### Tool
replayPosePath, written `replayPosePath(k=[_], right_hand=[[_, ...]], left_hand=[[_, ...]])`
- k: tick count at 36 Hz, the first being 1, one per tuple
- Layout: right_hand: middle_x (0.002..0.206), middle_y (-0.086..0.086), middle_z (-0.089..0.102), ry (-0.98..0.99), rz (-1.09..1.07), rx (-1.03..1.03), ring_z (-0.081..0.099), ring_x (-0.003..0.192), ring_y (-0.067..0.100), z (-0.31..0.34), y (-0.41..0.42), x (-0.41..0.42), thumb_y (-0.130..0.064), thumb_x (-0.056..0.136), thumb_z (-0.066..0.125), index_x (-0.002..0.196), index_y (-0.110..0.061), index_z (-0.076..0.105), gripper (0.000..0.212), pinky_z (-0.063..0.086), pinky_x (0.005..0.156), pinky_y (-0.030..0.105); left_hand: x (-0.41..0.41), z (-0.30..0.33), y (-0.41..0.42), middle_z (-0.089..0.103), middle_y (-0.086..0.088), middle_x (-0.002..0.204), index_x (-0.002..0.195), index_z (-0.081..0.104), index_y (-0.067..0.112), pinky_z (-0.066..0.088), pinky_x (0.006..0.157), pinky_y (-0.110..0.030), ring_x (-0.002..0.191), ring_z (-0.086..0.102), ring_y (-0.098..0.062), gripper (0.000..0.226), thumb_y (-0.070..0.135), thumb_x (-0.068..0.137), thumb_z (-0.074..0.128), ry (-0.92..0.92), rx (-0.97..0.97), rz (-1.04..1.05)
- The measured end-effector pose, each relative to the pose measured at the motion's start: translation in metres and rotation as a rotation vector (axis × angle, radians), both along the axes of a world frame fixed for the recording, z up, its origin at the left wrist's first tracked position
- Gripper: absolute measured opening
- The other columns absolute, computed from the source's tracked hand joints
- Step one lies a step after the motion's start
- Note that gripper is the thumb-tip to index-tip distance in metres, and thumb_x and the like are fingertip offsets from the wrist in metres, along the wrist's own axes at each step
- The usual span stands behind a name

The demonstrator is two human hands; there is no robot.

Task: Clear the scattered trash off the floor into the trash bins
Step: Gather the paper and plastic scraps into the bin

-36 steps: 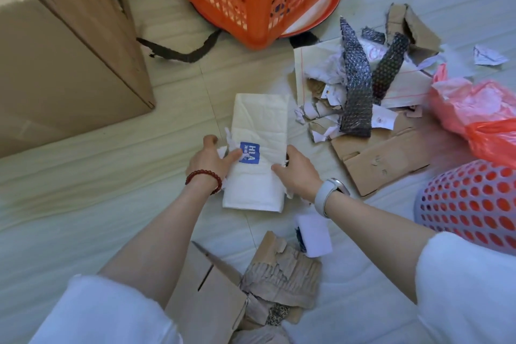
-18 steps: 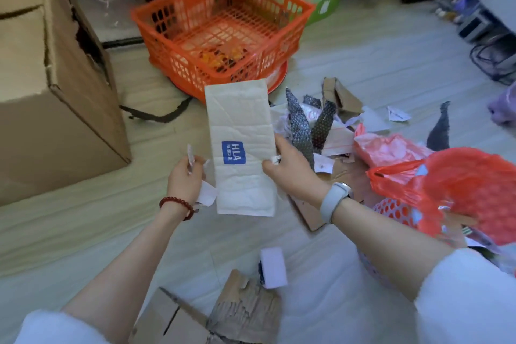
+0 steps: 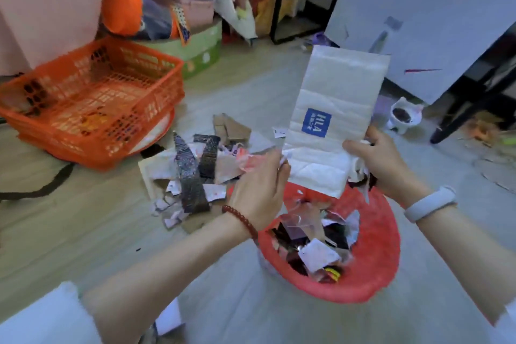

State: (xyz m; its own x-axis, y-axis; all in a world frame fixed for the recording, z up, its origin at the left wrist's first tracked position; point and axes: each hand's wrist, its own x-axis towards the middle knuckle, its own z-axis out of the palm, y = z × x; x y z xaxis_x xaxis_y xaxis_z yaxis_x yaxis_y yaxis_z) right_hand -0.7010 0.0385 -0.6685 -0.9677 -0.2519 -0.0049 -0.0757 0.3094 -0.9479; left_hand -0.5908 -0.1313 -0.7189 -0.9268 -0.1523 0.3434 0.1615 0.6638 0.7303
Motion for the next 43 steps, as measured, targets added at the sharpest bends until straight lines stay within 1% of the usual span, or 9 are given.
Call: replayPosePath(k=[5, 9, 14, 20, 24, 31, 35, 39, 43], right_hand=[[0.091, -0.011, 0.063, 0.015, -0.098, 0.028, 0.06, 0.061, -0.011, -0.016, 0.069, 0.0, 0.008, 0.087, 0.048, 0.109, -0.014, 0.059, 0.034, 0.045, 0.054, 0.006], [0.088, -0.002, 0.06, 0.256, -0.046, 0.271, 0.055, 0.071, 0.001, -0.024, 0.088, 0.003, -0.005, 0.086, 0.048, 0.103, -0.025, 0.061, 0.029, 0.039, 0.064, 0.017], [0.096, 0.007, 0.062, 0.681, 0.065, 0.833, 0.061, 0.075, 0.032, -0.048, 0.075, 0.017, -0.016, 0.072, 0.048, 0.126, -0.022, 0.056, 0.055, 0.047, 0.051, 0.034], [0.081, 0.007, 0.065, 0.924, 0.289, 1.271, 0.055, 0.055, 0.022, -0.096, 0.038, 0.048, -0.012, 0.06, 0.045, 0.114, -0.019, 0.066, 0.058, 0.009, 0.037, 0.018], [0.096, 0.013, 0.07, 0.845, 0.533, 1.421, 0.06, 0.055, 0.022, -0.13, 0.029, 0.051, -0.018, 0.065, 0.054, 0.109, -0.02, 0.07, 0.047, 0.023, 0.033, 0.021], [0.148, 0.011, 0.018, 0.101, 1.014, 1.38, 0.047, 0.118, 0.034, -0.127, 0.024, 0.034, -0.016, 0.091, 0.048, 0.148, -0.031, 0.003, 0.074, 0.041, 0.074, 0.034], [0.152, 0.003, 0.023, -0.131, 0.998, 1.25, 0.054, 0.117, 0.03, -0.136, 0.029, 0.023, -0.005, 0.087, 0.036, 0.145, -0.036, 0.02, 0.068, 0.047, 0.095, 0.041], [0.126, 0.004, 0.06, 0.055, 0.462, 0.791, 0.05, 0.119, 0.019, -0.119, 0.017, 0.014, -0.007, 0.092, 0.039, 0.121, -0.015, 0.06, 0.037, 0.035, 0.095, 0.021], [0.127, 0.013, 0.051, 0.095, 0.291, 0.567, 0.044, 0.121, 0.027, -0.125, -0.009, 0.022, -0.024, 0.098, 0.033, 0.129, -0.015, 0.052, 0.037, 0.03, 0.102, 0.029]], left_hand=[[-0.027, -0.027, 0.048, 0.046, 0.0, 0.126, 0.128, 0.04, 0.027, 0.035, 0.088, -0.038, 0.114, 0.044, -0.026, 0.048, 0.055, 0.089, 0.041, -0.44, -0.451, -0.267], [-0.03, -0.04, 0.048, 0.052, 0.011, 0.125, 0.107, 0.06, 0.038, 0.027, 0.091, -0.04, 0.117, 0.04, -0.02, 0.044, 0.066, 0.082, 0.039, -0.496, -0.584, -0.292], [-0.031, -0.042, 0.011, 0.063, 0.001, 0.091, 0.08, 0.067, 0.019, 0.033, 0.083, -0.039, 0.095, 0.054, -0.024, 0.041, 0.043, 0.078, 0.033, -0.082, -0.424, 0.121], [-0.028, -0.065, -0.037, 0.054, -0.004, 0.121, 0.124, 0.049, 0.014, 0.044, 0.086, -0.035, 0.11, 0.052, -0.026, 0.04, 0.037, 0.091, 0.047, -0.353, -0.112, 0.195], [-0.019, -0.065, -0.026, 0.042, 0.008, 0.131, 0.141, 0.031, 0.02, 0.04, 0.095, -0.029, 0.114, 0.047, -0.013, 0.05, 0.022, 0.094, 0.047, -0.401, 0.069, 0.033], [-0.024, -0.073, -0.01, 0.049, -0.012, 0.137, 0.146, 0.02, 0.022, 0.043, 0.085, -0.032, 0.115, 0.053, -0.028, 0.057, 0.019, 0.094, 0.042, -0.433, -0.056, 0.145], [-0.026, -0.075, -0.014, 0.046, -0.007, 0.14, 0.147, 0.014, 0.028, 0.045, 0.092, -0.039, 0.116, 0.053, -0.029, 0.065, 0.023, 0.092, 0.048, -0.409, -0.125, 0.105], [-0.023, -0.076, -0.014, 0.06, -0.017, 0.12, 0.146, 0.011, 0.032, 0.048, 0.084, -0.04, 0.101, 0.06, -0.033, 0.061, 0.022, 0.094, 0.042, -0.4, -0.144, 0.134], [-0.023, -0.078, -0.012, 0.062, -0.019, 0.116, 0.146, 0.012, 0.035, 0.047, 0.085, -0.041, 0.099, 0.06, -0.035, 0.058, 0.022, 0.095, 0.039, -0.384, -0.105, 0.162]])
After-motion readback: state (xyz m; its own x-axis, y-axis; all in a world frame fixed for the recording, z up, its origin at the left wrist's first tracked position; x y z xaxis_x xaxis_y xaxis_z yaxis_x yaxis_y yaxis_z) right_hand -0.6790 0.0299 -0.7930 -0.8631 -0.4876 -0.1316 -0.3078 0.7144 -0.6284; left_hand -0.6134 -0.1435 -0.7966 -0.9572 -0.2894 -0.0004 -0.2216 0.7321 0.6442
